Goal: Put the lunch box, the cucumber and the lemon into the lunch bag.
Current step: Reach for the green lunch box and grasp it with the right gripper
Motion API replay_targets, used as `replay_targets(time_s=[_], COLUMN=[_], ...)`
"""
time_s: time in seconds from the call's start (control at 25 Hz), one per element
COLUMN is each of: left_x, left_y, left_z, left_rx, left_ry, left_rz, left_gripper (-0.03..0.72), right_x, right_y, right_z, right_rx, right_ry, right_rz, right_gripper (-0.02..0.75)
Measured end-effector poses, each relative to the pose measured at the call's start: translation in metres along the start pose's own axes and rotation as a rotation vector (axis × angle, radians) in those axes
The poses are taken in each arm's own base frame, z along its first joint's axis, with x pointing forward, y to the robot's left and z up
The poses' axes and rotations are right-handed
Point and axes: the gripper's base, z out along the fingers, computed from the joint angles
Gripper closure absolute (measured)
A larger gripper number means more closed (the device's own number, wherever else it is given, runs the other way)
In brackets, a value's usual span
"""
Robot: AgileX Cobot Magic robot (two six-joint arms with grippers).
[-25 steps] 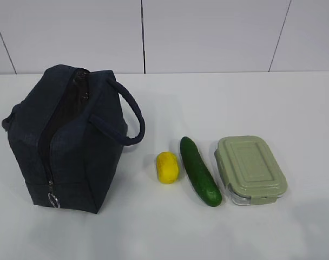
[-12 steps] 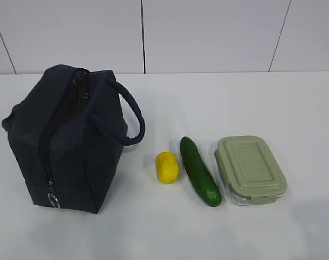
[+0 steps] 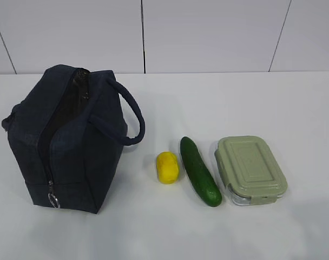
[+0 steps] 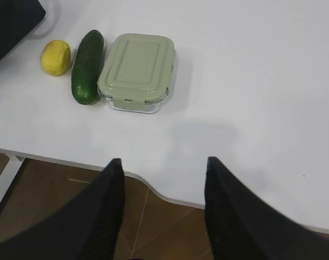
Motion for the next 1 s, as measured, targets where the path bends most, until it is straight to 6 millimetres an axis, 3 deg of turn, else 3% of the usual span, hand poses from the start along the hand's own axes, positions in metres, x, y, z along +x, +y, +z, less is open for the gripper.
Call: replay_targets(time_s=[0.4, 0.64, 1.0], left_x=[0.0, 0.0, 0.0], left_y=[0.0, 0.0, 0.0], left_z=[0.0, 0.0, 0.0], left_rx=[0.0, 0.0, -0.002], left_ry=[0.0, 0.0, 0.0], left_rz=[0.0, 0.0, 0.001], left_gripper=[0.451, 0.451, 0.451], right_x=[-0.009, -0.034, -0.067], right_y=[0.007, 0.013, 0.026], right_z=[0.007, 0.038, 0.099], right_rx=[-0.102, -0.267, -0.619], right_ry=[0.031, 0.153, 0.29], right_rz=[0.059, 0.177, 0.269], right_gripper=[0.37, 0.37, 0.37])
